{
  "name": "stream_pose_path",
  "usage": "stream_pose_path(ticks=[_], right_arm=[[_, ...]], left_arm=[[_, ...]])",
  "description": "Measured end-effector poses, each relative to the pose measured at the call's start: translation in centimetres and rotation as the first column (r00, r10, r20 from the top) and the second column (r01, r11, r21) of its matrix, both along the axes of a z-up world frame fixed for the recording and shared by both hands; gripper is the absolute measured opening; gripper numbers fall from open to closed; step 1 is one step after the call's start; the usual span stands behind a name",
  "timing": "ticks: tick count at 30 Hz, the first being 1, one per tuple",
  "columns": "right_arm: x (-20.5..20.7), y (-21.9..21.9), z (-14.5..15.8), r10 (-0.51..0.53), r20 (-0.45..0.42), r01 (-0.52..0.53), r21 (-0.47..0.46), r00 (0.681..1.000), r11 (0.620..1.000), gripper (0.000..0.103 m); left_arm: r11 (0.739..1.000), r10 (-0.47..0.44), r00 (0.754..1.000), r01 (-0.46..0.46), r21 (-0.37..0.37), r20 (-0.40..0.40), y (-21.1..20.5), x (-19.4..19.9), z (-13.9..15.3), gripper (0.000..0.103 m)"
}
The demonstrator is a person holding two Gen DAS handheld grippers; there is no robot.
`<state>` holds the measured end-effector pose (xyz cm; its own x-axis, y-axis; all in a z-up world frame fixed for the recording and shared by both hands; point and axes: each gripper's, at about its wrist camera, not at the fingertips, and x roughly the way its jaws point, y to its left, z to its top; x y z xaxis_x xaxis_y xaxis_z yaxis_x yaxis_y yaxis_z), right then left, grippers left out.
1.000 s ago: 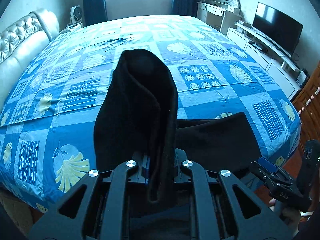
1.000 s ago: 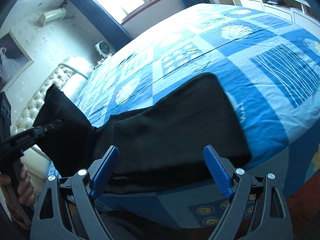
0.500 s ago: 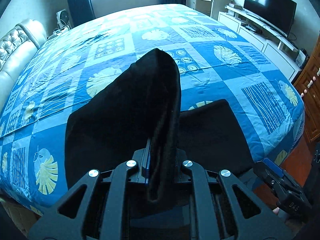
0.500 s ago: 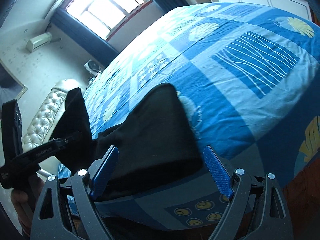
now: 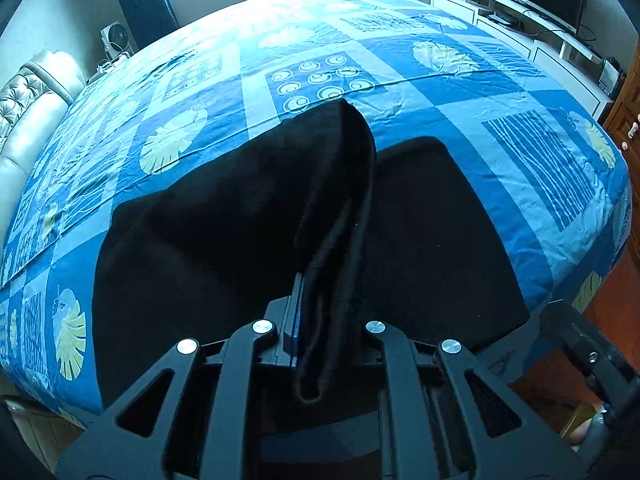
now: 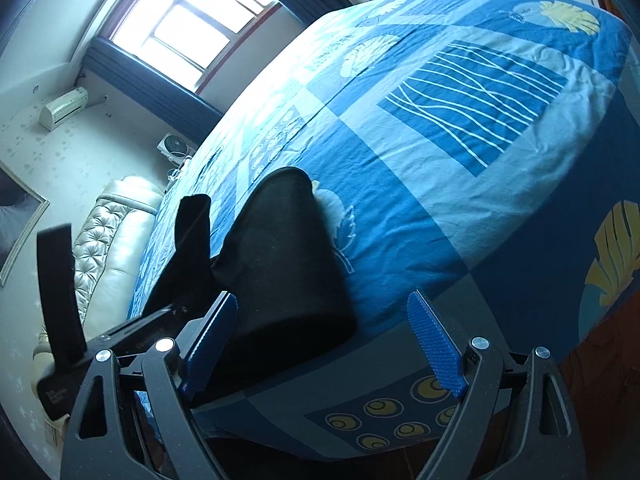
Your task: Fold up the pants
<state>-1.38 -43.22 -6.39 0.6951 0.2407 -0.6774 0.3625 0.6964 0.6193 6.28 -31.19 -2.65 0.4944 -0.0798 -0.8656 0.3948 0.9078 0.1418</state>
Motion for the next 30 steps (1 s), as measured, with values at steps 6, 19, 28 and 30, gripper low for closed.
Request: stream_pose_path(ticks=[6, 19, 28, 30], right_arm=[[-0.4, -0.6, -0.3, -0.013, -0.007, 0.013, 0.007, 1.0, 1.0, 0.086], [-1.1, -1.6, 1.1, -0.04, -0.001, 0.04, -0.016, 0.999, 0.999, 0.086], [-0.3, -1.1, 2.9, 0.032, 0.042, -0.033, 0.031, 0.999, 0.999, 0.086], [0.6, -0.5, 3.1, 0.069, 0.059, -0.073, 0.062, 0.996, 0.995, 0.086]], left_arm=[[1.0, 0.004, 1.0, -0.004, 0.025, 0.01, -0.8, -0.3, -0.9, 0.012], [0.998, -0.058, 0.998, 0.059, -0.03, 0.032, -1.5, -2.7, 0.8, 0.059], [0.966, -0.077, 0.987, 0.109, -0.236, 0.137, 5.8, -5.8, 6.8, 0.092], [0.961, -0.059, 0.99, 0.09, -0.263, 0.125, 8.5, -5.2, 6.9, 0.092]])
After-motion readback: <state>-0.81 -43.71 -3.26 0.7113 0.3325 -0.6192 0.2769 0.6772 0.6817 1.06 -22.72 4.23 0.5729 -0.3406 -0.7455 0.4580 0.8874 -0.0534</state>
